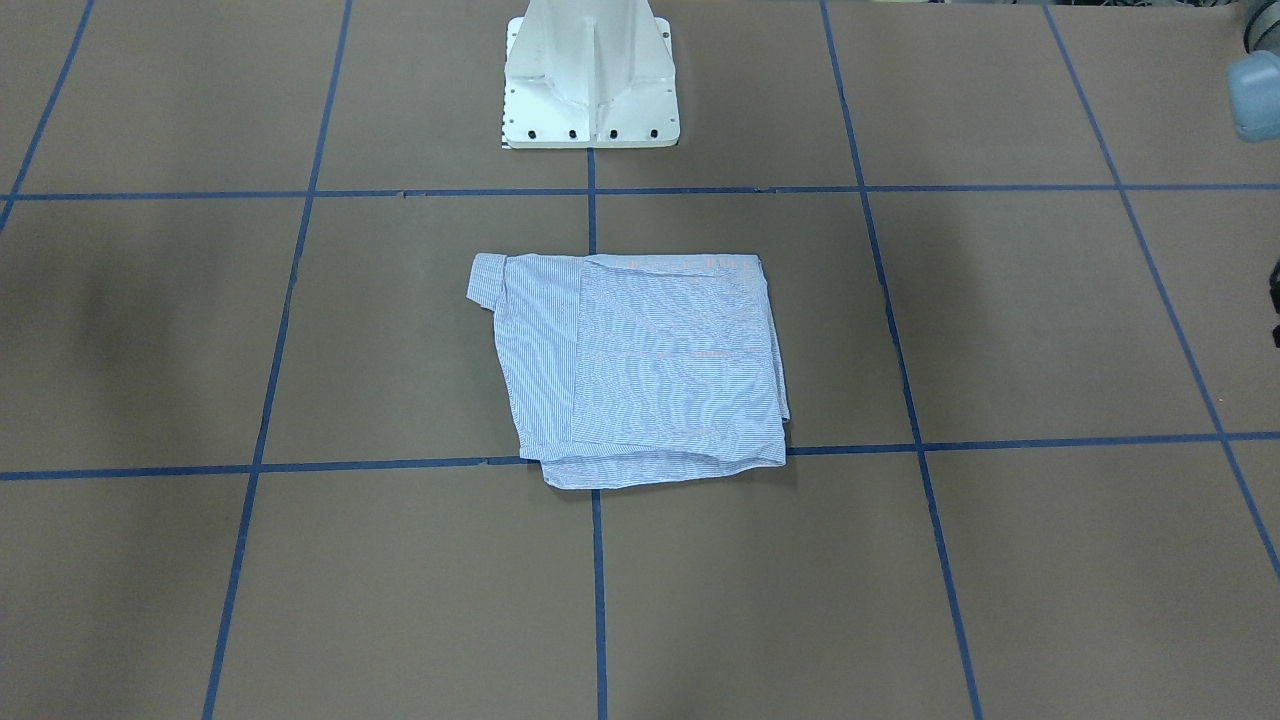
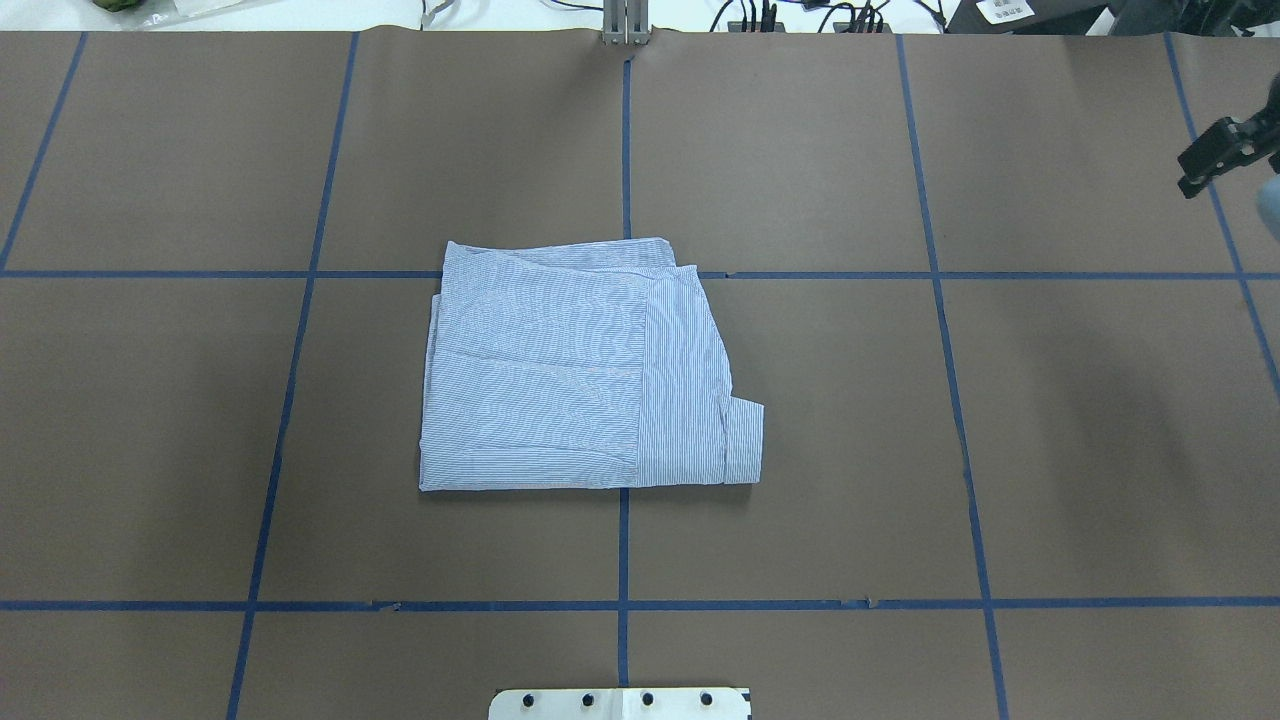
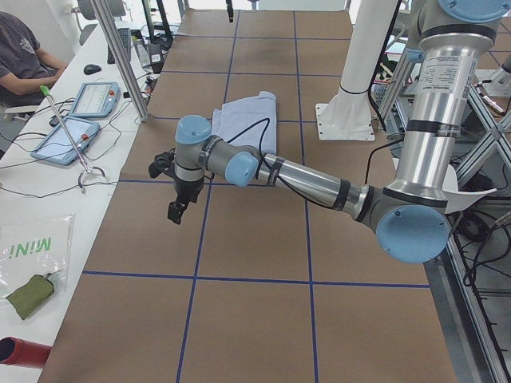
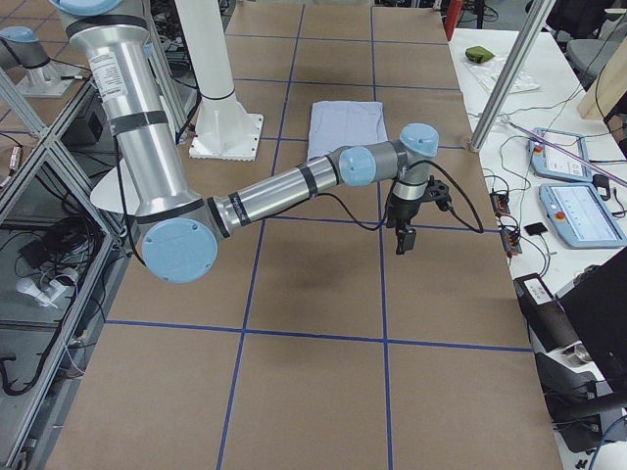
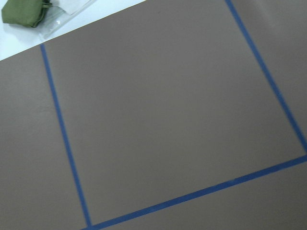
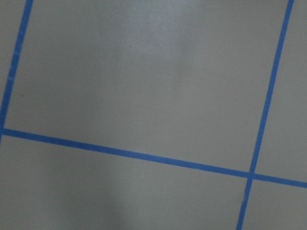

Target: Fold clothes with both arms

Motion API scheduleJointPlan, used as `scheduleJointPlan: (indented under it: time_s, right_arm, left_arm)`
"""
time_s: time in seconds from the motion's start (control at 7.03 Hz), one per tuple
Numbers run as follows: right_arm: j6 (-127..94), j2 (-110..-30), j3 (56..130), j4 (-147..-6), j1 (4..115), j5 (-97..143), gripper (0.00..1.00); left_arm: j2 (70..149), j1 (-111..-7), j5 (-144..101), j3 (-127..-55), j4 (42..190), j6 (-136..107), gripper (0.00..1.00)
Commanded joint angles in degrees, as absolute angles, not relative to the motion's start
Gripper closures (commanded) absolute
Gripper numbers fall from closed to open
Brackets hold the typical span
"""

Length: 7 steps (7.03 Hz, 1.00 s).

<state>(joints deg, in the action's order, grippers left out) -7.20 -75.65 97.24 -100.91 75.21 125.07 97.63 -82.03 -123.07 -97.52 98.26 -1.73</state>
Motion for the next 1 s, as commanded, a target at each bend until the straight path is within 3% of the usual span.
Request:
scheduleJointPlan:
  time_s: [0.0,0.28,0.85]
  right_arm:
    - [-5.6,-79.2,96.6,-100.8,78.6,128.5,0.00]
    - [-5.3,-80.1,96.6,-100.8,79.8,129.5,0.00]
    - [-5.5,-84.3,95.1,-100.9,81.8,129.8,0.00]
  left_arm:
    - [95.9,-86.3,-123.6,-94.6,100.3,-0.1,0.00]
    - [93.4,-86.2,-124.8,-91.9,109.2,-0.5,0.00]
    - [88.9,-87.1,-125.4,-91.2,107.2,-0.1,0.00]
